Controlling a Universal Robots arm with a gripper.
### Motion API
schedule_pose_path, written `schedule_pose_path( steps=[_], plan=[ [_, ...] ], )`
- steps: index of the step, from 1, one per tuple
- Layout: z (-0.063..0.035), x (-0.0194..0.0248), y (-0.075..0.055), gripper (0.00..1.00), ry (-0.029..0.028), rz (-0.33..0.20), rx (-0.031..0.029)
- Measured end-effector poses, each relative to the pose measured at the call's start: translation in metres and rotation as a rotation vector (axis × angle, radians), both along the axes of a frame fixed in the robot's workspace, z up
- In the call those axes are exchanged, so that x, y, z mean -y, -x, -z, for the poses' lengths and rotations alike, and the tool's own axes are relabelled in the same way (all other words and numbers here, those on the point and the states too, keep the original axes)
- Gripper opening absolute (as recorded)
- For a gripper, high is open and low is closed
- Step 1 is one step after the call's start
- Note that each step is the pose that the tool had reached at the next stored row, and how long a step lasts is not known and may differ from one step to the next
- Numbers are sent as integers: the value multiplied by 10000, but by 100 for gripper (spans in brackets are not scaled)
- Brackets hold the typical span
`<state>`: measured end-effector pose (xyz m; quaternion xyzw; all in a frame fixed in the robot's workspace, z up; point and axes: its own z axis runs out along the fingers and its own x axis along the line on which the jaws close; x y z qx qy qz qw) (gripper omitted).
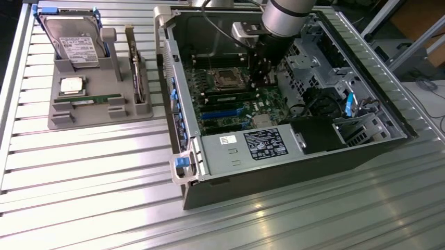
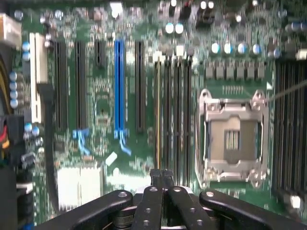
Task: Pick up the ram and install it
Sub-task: 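Press down the ram until it locks into place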
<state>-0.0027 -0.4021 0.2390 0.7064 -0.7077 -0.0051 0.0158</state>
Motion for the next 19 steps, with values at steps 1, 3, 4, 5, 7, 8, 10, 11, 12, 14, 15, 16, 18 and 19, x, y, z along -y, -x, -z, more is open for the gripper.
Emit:
schedule_pose_path(
  steps=[1,3,4,5,7,8,10,11,12,14,15,16,18,19],
  plan=[
    [0,-1,-88,11,-2,-1,0],
    [-17,-4,-137,11,2,-1,-2],
    [-30,-5,-152,11,-1,-1,-1],
    [-51,-5,-167,11,0,-1,-2],
    [-156,-6,-198,11,-2,-1,-1],
    [-197,-6,-202,11,-1,-1,-1],
    [-340,-6,-214,11,-2,0,-1],
    [-421,-6,-222,11,-2,-1,-1],
    [-493,-6,-229,11,-2,-1,0],
    [-585,-6,-236,11,-2,0,-1],
    [-659,-6,-244,11,-1,0,-1],
    [-694,-6,-255,11,-5,0,-1],
    [-721,-6,-351,11,-69,0,-1],
    [-735,-6,-399,11,-95,-1,-1]
  ],
)
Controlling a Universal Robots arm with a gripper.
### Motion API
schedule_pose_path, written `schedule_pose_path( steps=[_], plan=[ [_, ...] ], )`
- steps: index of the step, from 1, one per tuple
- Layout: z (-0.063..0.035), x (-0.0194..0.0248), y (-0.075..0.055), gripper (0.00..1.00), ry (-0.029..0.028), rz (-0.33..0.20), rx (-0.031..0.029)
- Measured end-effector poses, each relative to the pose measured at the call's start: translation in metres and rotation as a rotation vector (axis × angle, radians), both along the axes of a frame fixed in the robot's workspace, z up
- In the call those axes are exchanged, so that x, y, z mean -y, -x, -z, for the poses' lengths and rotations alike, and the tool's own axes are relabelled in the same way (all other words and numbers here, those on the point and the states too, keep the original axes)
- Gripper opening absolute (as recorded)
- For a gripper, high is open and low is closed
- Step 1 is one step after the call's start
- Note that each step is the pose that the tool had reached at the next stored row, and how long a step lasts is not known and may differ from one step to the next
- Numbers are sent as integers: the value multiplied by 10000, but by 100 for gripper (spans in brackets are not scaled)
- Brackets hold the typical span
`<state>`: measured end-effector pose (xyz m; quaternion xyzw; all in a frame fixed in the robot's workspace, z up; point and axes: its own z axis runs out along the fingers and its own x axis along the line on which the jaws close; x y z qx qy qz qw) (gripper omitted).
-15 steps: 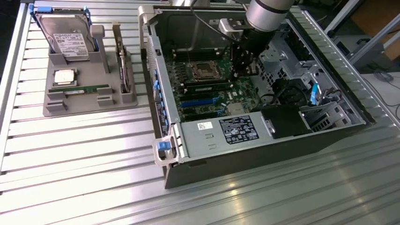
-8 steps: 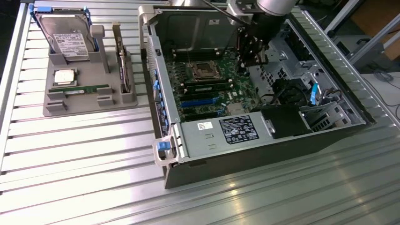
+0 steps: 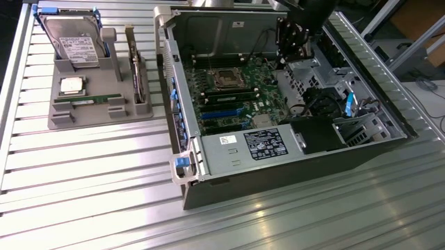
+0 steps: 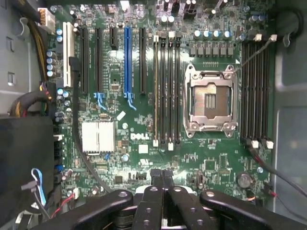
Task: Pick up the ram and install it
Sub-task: 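Press down the ram until it locks into place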
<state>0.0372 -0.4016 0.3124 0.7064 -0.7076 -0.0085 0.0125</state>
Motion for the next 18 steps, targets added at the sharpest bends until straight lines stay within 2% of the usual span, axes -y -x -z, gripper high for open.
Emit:
schedule_pose_path(
  steps=[2,4,6,10,12,14,18],
  plan=[
    [-38,0,-17,11,-9,0,1],
    [-171,0,-27,11,-18,2,1],
    [-176,0,-27,11,-34,0,2],
    [-174,0,-27,11,-32,0,1],
    [-125,0,-25,11,-33,742,3],
    [-113,0,-25,11,-31,1180,3],
    [-101,0,-25,11,-31,2500,5]
  ],
)
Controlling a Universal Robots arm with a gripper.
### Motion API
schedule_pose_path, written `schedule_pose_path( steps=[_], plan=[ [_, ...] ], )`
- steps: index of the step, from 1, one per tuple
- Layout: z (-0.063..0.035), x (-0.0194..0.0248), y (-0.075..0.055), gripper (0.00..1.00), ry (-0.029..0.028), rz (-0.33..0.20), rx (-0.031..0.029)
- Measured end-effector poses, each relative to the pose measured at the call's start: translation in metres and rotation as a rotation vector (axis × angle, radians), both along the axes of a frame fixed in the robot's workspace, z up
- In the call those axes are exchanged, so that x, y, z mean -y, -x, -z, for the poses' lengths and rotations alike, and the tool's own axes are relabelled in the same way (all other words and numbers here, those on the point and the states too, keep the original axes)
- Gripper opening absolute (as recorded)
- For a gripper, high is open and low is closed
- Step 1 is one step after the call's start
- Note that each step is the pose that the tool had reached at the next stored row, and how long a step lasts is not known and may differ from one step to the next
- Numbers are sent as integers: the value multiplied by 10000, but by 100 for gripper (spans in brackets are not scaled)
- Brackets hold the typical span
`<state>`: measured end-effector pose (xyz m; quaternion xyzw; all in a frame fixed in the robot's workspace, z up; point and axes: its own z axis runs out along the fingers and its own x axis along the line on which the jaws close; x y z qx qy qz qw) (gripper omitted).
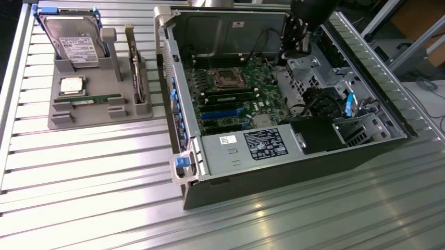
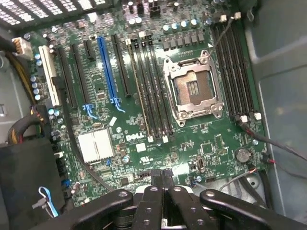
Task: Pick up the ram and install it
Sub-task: 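Press down the ram until it locks into place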
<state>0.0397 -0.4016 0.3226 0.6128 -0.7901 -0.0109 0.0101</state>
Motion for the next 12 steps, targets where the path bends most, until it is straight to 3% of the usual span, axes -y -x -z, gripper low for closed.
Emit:
schedule_pose_path(
  steps=[5,12],
  plan=[
    [12,0,0,11,0,1246,0],
    [19,0,0,11,-1,2208,0]
  ],
)
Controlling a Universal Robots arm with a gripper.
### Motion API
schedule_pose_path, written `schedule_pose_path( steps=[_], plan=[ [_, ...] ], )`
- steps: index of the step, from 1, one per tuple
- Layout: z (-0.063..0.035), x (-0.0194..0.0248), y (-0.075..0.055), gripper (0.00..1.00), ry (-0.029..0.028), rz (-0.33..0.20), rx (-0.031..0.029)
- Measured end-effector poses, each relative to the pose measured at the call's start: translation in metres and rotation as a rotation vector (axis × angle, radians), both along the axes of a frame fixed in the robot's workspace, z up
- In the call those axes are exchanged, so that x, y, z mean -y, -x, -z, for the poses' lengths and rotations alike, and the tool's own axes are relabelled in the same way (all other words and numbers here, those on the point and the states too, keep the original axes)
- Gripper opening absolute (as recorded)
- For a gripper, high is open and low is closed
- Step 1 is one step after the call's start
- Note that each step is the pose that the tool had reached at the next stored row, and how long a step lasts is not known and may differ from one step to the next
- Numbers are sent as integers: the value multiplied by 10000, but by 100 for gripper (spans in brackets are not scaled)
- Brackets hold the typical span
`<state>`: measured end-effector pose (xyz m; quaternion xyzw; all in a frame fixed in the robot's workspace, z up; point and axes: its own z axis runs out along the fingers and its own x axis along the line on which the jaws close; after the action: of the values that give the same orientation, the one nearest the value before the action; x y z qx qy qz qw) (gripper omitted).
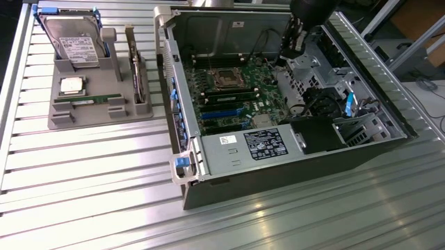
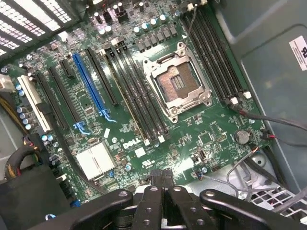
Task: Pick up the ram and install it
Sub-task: 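Press down the ram until it locks into place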
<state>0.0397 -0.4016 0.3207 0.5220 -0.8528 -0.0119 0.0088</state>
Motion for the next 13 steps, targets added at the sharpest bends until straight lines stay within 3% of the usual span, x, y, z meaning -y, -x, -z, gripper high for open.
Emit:
schedule_pose_path(
  steps=[13],
  plan=[
    [8,0,0,11,1,1332,0]
  ],
)
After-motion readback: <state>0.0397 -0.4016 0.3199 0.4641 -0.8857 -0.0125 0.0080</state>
